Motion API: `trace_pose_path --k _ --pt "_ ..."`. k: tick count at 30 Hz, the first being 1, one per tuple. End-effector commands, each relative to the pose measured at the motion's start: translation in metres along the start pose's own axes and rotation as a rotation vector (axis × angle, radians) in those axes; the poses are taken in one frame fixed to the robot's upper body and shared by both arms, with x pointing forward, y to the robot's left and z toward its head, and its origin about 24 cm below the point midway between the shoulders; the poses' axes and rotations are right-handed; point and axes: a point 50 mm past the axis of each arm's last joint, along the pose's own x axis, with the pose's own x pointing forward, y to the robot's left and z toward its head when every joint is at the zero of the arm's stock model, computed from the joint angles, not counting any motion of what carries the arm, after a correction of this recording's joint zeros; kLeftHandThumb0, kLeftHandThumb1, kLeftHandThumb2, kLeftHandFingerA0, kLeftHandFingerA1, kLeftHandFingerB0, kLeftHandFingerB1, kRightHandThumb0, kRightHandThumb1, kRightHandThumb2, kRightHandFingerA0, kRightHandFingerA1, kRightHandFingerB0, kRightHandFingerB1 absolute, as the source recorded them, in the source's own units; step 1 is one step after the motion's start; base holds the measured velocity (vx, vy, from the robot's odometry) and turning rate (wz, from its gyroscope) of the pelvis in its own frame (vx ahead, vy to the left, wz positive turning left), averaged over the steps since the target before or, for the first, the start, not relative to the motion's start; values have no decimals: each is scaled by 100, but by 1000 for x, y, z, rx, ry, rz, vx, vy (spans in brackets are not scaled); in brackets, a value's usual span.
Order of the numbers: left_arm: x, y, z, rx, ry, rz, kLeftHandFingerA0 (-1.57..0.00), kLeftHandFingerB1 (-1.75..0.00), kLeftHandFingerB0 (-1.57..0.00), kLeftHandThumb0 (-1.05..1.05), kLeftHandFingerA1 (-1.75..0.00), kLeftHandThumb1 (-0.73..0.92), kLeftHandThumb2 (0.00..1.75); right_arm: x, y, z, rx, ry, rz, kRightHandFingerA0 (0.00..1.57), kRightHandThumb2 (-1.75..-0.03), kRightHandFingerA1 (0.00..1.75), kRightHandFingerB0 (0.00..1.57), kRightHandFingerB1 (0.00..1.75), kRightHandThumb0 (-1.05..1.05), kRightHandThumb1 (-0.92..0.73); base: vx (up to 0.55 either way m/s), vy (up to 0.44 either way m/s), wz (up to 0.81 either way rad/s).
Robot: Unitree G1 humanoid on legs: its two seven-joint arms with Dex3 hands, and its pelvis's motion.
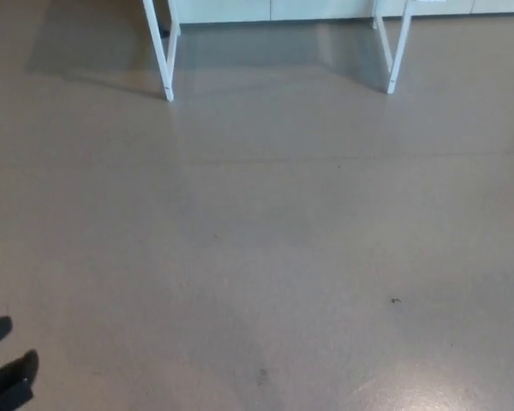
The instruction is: The robot walks towards a desk on which an air pump is kept in the middle. It lifts it up and holds it with its left hand and uses its right hand to compress it by pushing its handle inwards.
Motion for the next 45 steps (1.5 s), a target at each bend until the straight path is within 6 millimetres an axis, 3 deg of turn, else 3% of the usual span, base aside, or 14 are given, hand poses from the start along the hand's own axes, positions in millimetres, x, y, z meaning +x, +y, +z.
trace_pose_path --k 1,12,13,15,16,32,45 --pt "-1 10 19 -332 -77 -52 -38 -35 -34 -12 -38 73 61 0 -3 23 338 -106 45 68 -59 44 47 37 -27 -63 92 41 -7" --pt "-2 12 19 -337 -52 -59 -40 -35 -34 -11 -37 72 61 -3 -4 22 339 -102 64 70 -59 44 45 36 -28 -64 199 217 -12" --pt "-2 11 21 -339 -57 -78 -26 -49 -20 -11 -52 53 92 -3 -4 24 340 -105 63 70 -59 44 47 37 -28 -63 252 55 2" --pt "-2 10 21 -338 -59 -87 -26 -49 -20 -11 -52 52 91 -2 -5 24 343 -106 66 67 -59 44 47 37 -28 -64 238 18 8" --pt "-2 10 21 -336 -58 -85 -37 -34 -33 -13 -37 72 61 -2 -5 24 344 -105 66 67 -59 44 47 37 -28 -64 255 -22 9" --pt "-4 10 20 -302 -47 -89 -44 -34 -33 -17 -38 73 61 -3 -4 24 332 -103 69 70 -59 45 48 37 -29 -64 322 -101 4" --pt "-5 9 18 -300 -45 -82 -45 -35 -35 -16 -39 73 61 -2 -3 25 323 -100 80 70 -58 45 49 38 -30 -63 415 159 -10"
